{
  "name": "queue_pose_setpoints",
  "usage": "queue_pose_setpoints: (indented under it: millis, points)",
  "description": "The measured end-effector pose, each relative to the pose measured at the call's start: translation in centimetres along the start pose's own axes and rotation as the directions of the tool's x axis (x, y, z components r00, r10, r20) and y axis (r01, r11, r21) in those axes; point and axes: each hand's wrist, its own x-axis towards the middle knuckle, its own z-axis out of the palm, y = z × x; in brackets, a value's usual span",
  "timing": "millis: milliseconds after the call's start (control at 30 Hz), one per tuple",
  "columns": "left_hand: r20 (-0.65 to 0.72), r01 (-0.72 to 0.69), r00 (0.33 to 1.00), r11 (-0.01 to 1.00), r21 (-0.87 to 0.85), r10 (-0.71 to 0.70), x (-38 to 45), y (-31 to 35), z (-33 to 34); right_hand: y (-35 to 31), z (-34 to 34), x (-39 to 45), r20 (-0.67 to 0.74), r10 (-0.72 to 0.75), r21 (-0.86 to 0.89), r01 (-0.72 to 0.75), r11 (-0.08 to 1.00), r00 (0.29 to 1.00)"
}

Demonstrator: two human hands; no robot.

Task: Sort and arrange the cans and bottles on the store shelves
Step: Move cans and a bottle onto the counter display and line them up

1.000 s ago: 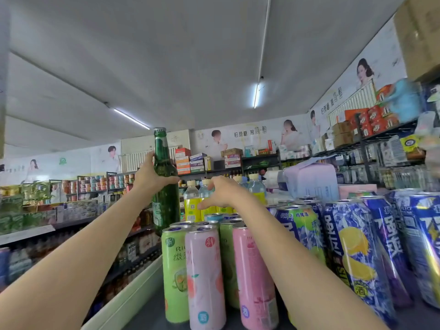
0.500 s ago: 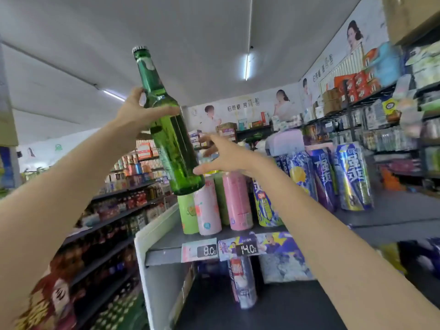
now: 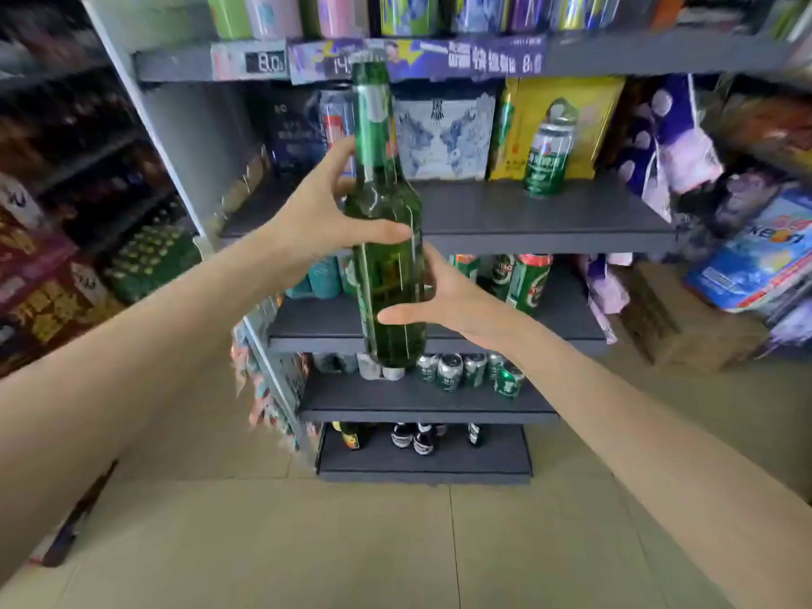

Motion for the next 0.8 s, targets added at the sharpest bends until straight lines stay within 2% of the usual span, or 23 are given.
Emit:
queue_pose_setpoints:
  millis: [100,200,267,300,367,433,500,600,800]
  points:
    - [0.153,0.073,0.985,0.997,0.035,-0.078,0.1,-7.2,4.9,7.1,-0.4,-0.9,-0.071,0.083,-0.004,-0.083,0.997,0.994]
    - [0.308,0.110,0.943,0.992,0.064,-0.125,0.2,-14.9,9.4,16.4,-0.7,-2.6,-0.200,0.168,-0.043,-0.180,0.983,0.965]
    - [0.330,0.184,0.918,0.974,0.132,-0.219,-0.9,-21.1,11.7,23.1,-0.9,-4.5,-0.286,0.216,-0.060,-0.243,0.968,0.933]
    - [0.269,0.244,0.925,0.962,0.127,-0.270,-1.9,-24.6,12.7,26.6,-0.9,-5.5,-0.328,0.228,-0.074,-0.266,0.961,0.917]
    - [0.063,0.328,0.938,0.930,0.167,-0.342,-3.9,-33.0,15.0,34.7,-0.8,-7.2,-0.391,0.223,-0.118,-0.289,0.950,0.893]
    - [-0.091,0.360,0.931,0.844,0.398,-0.355,-5.6,-40.9,17.7,42.9,-0.1,-8.6,-0.442,0.235,-0.116,-0.315,0.942,0.866]
    - [-0.144,0.288,0.957,0.749,0.597,-0.253,-6.5,-47.3,20.5,50.3,0.6,-9.3,-0.478,0.240,-0.107,-0.327,0.939,0.845]
    - [-0.133,0.131,0.990,0.646,0.752,-0.046,-6.8,-54.8,25.1,60.6,1.4,-9.0,-0.522,0.228,-0.117,-0.334,0.935,0.822]
    - [-0.100,-0.033,0.963,0.477,0.878,0.250,-5.4,-65.2,32.7,76.0,0.8,-5.2,-0.656,0.250,-0.050,-0.371,0.927,0.713]
